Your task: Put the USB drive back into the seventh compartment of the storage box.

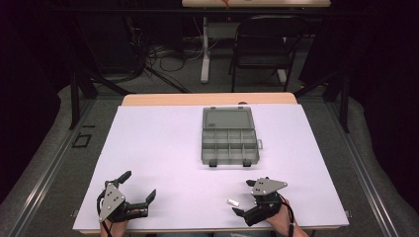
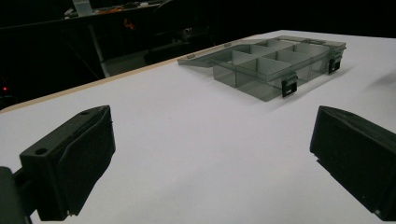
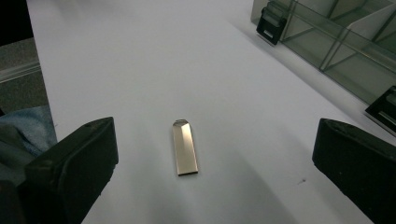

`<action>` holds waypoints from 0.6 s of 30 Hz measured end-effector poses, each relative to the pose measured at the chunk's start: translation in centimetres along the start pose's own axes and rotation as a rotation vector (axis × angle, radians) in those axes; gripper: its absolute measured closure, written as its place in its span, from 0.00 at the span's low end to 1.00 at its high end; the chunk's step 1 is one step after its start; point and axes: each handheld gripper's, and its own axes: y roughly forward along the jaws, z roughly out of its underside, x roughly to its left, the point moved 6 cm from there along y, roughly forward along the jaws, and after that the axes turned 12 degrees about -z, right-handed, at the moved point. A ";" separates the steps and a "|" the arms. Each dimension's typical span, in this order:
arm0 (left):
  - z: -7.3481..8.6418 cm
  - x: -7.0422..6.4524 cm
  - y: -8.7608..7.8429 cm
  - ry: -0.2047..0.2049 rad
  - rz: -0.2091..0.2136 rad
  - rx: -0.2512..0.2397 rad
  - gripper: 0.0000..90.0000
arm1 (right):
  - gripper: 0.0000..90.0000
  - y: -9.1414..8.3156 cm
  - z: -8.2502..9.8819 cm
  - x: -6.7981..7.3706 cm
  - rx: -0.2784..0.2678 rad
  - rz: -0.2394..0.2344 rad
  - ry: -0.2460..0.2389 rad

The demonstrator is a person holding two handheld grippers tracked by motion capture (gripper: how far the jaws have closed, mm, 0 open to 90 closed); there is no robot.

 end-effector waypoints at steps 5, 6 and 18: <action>0.0 0.0 0.0 0.000 0.001 0.001 0.00 | 0.00 0.3 -0.1 0.1 0.008 -0.013 -0.012; 0.0 0.0 0.0 0.000 0.001 0.001 0.00 | 0.00 0.3 -0.1 0.1 0.008 -0.013 -0.012; 0.0 0.0 0.0 -0.001 0.004 -0.005 0.00 | 0.14 1.3 -0.1 0.3 0.016 -0.074 -0.029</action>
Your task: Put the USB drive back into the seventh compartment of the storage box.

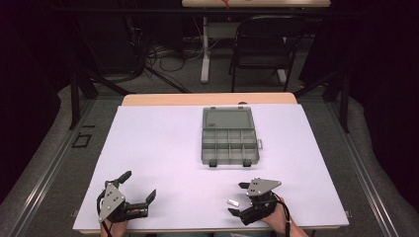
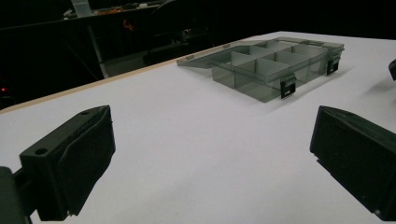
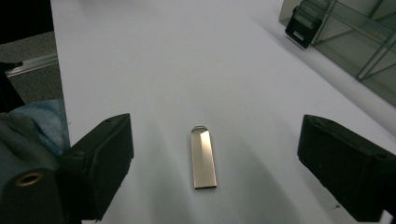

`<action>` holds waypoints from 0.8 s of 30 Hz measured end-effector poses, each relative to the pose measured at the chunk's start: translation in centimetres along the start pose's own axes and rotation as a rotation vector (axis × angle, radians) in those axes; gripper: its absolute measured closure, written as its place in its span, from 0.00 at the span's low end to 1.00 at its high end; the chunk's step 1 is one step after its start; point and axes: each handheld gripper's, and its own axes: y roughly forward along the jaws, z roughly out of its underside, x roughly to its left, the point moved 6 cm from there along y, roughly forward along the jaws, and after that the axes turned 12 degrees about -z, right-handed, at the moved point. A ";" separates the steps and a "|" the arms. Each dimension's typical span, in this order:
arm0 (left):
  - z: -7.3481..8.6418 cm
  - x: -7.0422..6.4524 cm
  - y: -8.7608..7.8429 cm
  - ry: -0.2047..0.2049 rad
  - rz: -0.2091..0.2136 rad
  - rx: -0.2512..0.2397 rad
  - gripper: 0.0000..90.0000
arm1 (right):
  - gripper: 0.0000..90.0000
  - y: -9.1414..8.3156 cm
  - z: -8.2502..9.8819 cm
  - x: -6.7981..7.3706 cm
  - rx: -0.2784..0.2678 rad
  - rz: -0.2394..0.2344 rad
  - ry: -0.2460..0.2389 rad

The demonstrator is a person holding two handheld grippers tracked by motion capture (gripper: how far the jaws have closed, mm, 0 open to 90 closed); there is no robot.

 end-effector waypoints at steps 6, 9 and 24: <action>0.1 -0.1 0.1 0.001 0.003 0.012 0.00 | 0.31 0.1 0.4 -0.3 0.013 -0.002 0.005; 0.1 0.0 0.1 0.005 0.003 0.016 0.00 | 0.45 0.3 0.6 -0.3 0.034 0.003 0.009; 0.2 0.0 0.1 0.006 0.001 0.017 0.00 | 0.77 0.6 0.9 0.4 0.067 -0.014 -0.018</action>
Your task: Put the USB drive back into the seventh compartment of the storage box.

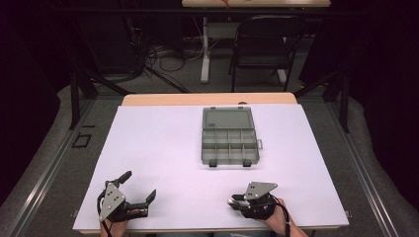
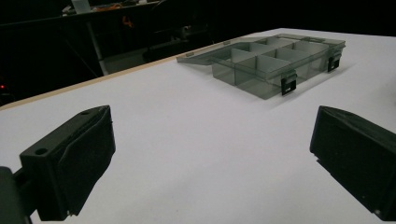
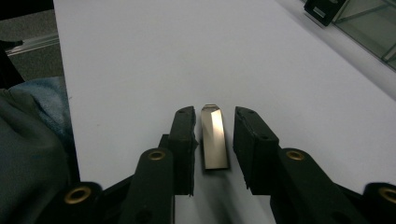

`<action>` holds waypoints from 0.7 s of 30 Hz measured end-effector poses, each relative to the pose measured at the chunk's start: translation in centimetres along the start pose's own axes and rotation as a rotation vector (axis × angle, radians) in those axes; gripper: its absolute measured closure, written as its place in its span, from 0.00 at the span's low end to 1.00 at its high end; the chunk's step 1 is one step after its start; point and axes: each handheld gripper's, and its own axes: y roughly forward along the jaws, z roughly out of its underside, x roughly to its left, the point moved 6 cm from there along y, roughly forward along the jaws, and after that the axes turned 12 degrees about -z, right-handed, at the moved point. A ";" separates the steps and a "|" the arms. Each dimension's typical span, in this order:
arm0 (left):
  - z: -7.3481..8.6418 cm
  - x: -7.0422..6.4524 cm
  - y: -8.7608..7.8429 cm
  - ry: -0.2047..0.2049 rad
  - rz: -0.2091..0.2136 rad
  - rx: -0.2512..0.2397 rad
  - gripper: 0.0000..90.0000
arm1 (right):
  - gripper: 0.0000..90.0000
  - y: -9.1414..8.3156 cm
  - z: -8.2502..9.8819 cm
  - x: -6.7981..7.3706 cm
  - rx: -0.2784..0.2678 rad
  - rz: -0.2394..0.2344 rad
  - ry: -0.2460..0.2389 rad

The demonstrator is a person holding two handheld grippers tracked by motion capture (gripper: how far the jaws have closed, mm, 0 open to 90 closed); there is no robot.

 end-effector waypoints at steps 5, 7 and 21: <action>0.0 0.0 0.0 0.000 0.000 0.000 0.00 | 0.82 0.0 0.0 0.1 0.003 -0.006 -0.011; 0.0 0.0 0.0 0.000 0.000 0.000 0.00 | 0.83 0.0 0.0 0.1 0.004 -0.007 -0.014; 0.0 0.0 0.0 0.002 0.000 -0.002 0.00 | 0.88 -0.1 -0.2 0.3 0.002 0.015 -0.044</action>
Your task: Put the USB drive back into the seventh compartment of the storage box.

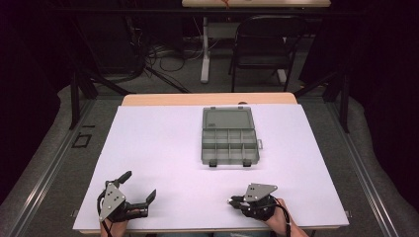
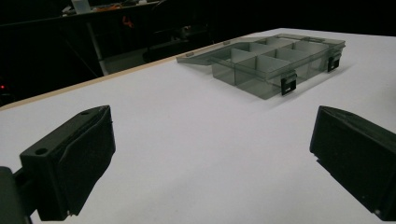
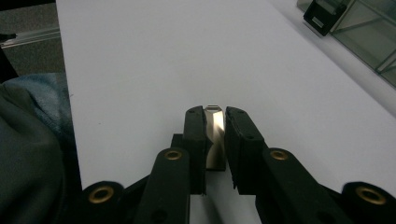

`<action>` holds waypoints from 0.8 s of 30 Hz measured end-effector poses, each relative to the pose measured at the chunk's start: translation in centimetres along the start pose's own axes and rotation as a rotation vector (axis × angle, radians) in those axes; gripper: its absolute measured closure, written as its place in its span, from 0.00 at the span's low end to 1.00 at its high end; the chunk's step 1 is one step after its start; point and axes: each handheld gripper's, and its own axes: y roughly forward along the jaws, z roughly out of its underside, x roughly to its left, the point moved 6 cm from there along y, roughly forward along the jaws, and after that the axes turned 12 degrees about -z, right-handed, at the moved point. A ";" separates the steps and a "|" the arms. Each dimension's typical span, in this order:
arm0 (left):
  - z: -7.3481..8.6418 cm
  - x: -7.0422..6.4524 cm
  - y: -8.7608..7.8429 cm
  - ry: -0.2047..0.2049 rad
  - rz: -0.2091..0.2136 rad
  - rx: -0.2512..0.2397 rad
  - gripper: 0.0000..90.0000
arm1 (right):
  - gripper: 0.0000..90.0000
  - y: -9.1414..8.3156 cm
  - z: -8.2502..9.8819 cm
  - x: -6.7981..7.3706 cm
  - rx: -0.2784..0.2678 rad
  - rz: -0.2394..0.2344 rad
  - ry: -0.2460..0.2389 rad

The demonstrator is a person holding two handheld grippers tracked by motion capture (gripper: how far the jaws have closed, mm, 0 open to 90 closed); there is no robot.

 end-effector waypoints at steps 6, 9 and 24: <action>0.0 0.0 0.0 0.001 0.000 0.000 0.00 | 0.88 -0.2 -0.2 0.1 -0.014 0.007 -0.007; 0.0 0.0 0.0 0.000 -0.001 0.000 0.00 | 0.88 -0.4 -0.3 0.1 -0.018 0.010 -0.010; 0.0 0.0 0.0 -0.004 -0.004 -0.002 0.00 | 0.88 -1.4 -0.7 0.0 -0.049 0.029 -0.007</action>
